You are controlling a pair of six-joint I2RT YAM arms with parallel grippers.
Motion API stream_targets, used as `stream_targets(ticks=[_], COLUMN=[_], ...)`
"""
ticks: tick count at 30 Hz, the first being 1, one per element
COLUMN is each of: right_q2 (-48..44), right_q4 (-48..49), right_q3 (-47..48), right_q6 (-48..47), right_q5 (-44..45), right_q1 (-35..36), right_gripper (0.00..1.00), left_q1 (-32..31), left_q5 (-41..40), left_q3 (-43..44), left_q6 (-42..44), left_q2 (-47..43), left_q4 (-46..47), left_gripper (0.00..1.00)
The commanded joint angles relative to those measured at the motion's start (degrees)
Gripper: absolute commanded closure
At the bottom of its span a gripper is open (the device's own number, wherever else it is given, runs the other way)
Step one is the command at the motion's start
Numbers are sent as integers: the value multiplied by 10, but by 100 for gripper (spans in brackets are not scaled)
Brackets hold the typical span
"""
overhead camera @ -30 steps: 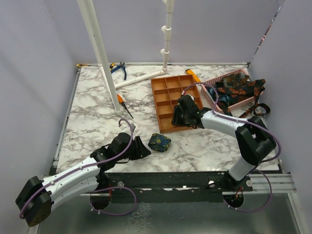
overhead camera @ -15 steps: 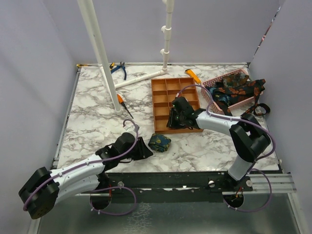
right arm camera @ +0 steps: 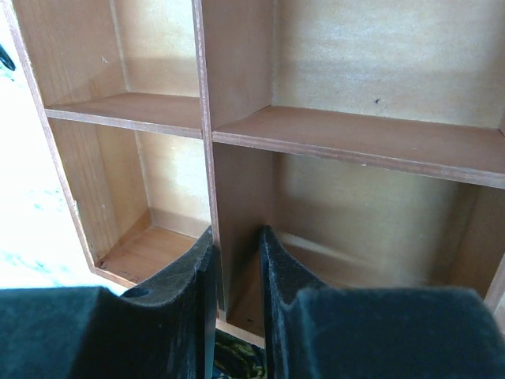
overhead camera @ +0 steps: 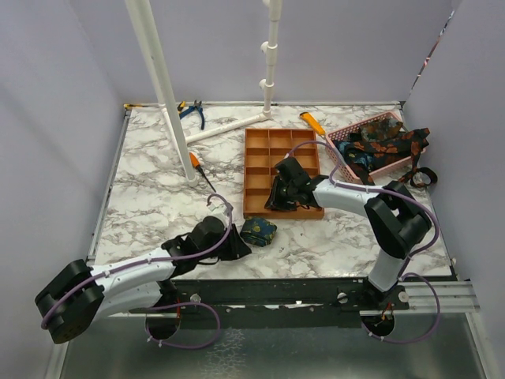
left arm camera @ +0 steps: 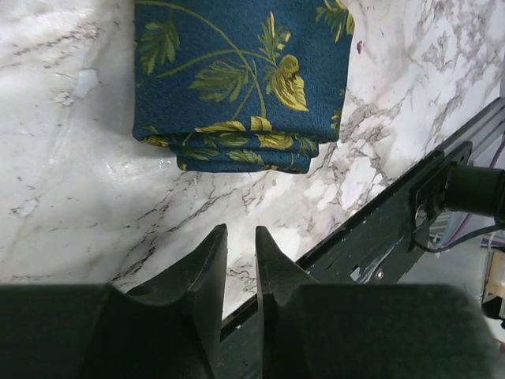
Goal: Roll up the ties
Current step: Move the storage box to the center of the board.
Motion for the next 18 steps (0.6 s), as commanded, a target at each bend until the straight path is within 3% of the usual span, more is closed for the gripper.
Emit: stream_targets(ticks=[1, 8, 18], right_q2=[19, 11, 4], right_q4=[-5, -16, -25], right_q3=[6, 0, -7], right_q6=[48, 40, 35], right_q5=[-61, -58, -57], right_q1=[9, 10, 11], right_gripper=[78, 78, 78], left_q1=[-23, -46, -70], left_q5=[-30, -59, -107], left_q3=[-1, 10, 40], left_q6=[19, 13, -2], left_q2=[24, 86, 155], left_q4=[28, 85, 134], left_gripper=[80, 94, 100])
